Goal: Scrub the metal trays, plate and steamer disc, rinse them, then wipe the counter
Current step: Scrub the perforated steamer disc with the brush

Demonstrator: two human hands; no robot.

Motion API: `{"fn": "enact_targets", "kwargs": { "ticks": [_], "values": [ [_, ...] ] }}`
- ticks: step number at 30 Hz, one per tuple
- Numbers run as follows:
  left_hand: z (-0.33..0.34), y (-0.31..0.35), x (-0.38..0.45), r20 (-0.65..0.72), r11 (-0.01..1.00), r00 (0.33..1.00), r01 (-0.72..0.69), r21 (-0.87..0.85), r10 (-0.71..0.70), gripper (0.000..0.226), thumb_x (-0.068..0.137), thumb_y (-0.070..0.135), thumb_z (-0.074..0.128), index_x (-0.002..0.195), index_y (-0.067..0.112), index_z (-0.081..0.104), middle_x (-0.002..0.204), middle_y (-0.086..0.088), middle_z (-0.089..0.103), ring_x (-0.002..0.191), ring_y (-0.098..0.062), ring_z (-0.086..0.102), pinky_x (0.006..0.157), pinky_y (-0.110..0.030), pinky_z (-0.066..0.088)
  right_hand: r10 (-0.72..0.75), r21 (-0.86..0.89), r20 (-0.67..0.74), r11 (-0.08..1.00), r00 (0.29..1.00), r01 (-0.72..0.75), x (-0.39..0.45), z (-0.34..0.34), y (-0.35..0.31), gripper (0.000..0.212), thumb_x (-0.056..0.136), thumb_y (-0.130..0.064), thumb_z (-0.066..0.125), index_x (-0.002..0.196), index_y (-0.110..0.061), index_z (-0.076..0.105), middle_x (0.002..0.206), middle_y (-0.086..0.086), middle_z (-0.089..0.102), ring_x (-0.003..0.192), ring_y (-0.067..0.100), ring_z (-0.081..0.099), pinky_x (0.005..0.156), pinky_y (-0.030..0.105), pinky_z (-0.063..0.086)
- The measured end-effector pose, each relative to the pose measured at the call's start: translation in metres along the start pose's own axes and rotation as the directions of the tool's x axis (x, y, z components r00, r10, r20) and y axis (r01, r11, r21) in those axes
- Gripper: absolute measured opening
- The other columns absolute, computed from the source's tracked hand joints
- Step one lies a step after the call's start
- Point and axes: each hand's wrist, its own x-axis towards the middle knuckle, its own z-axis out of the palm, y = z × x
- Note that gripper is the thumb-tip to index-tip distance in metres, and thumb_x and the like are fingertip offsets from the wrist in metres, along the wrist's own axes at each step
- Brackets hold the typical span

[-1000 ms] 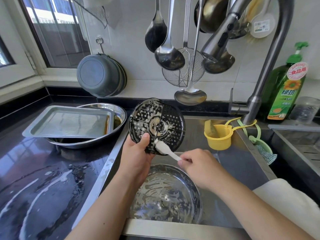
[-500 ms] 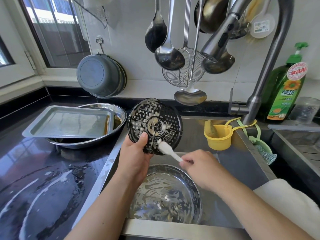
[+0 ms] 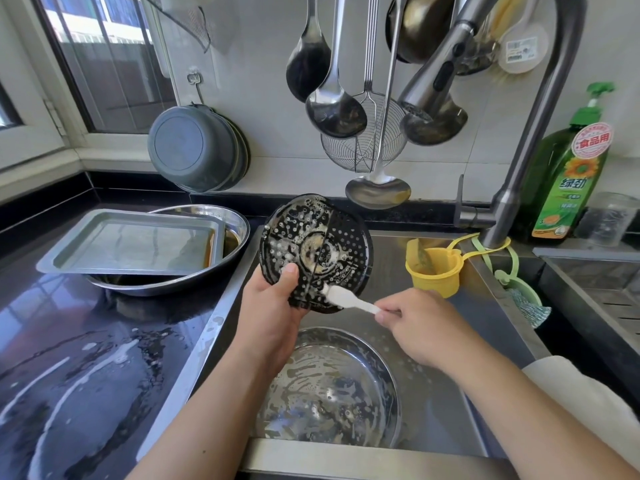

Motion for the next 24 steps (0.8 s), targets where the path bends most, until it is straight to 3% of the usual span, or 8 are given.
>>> {"fn": "enact_targets", "kwargs": {
  "ticks": [6,11,14,20,24],
  "values": [
    [0.001,-0.001,-0.002,0.006,0.998,1.0,0.021,0.057,-0.021,0.029,0.108,0.004,0.044,0.133,0.007,0.06,0.122,-0.015,0.074,0.11,-0.032,0.072,0.082,-0.043,0.062,-0.153,0.036,0.03,0.988,0.988,0.152,-0.006,0.014,-0.022,0.032,0.102,-0.035,0.053,0.082,-0.012,0.06,0.061,0.003,0.049,0.056,0.018,0.038,0.052,0.034,0.024],
    [0.003,0.004,-0.003,-0.031,1.0,0.999,-0.029,-0.006,0.028,0.029,0.109,0.004,0.042,0.128,0.01,0.062,0.119,-0.012,0.076,0.11,-0.027,0.073,0.078,-0.036,0.062,-0.065,0.035,0.017,0.997,0.998,0.064,-0.001,0.008,-0.01,0.022,0.101,-0.036,0.055,0.096,-0.022,0.071,0.066,0.003,0.058,0.059,0.02,0.046,0.052,0.034,0.03],
    [0.004,0.007,-0.003,-0.044,0.998,0.997,-0.058,-0.024,0.057,0.029,0.11,0.004,0.04,0.124,0.015,0.063,0.114,-0.007,0.078,0.106,-0.023,0.075,0.077,-0.035,0.063,0.006,0.028,-0.002,1.0,1.0,-0.005,0.003,0.0,0.0,0.023,0.102,-0.034,0.055,0.092,-0.021,0.071,0.071,0.008,0.061,0.062,0.02,0.046,0.056,0.033,0.031],
    [0.008,0.005,-0.005,-0.048,0.997,0.997,-0.064,-0.034,0.062,0.026,0.109,0.005,0.042,0.117,0.014,0.065,0.11,-0.009,0.078,0.1,-0.023,0.075,0.089,-0.044,0.061,-0.139,0.103,0.062,0.986,0.988,0.132,-0.009,0.016,-0.026,0.026,0.102,-0.037,0.055,0.093,-0.018,0.07,0.061,0.003,0.053,0.053,0.015,0.04,0.051,0.033,0.027],
    [0.006,0.008,-0.004,-0.092,0.994,0.994,-0.063,-0.086,0.055,0.028,0.11,0.004,0.04,0.12,0.014,0.064,0.109,-0.008,0.079,0.099,-0.021,0.076,0.08,-0.038,0.064,-0.086,0.089,0.043,0.993,0.995,0.082,-0.006,0.019,-0.025,0.028,0.102,-0.035,0.055,0.082,-0.018,0.067,0.059,0.001,0.051,0.053,0.017,0.041,0.051,0.034,0.028]
  ]
}}
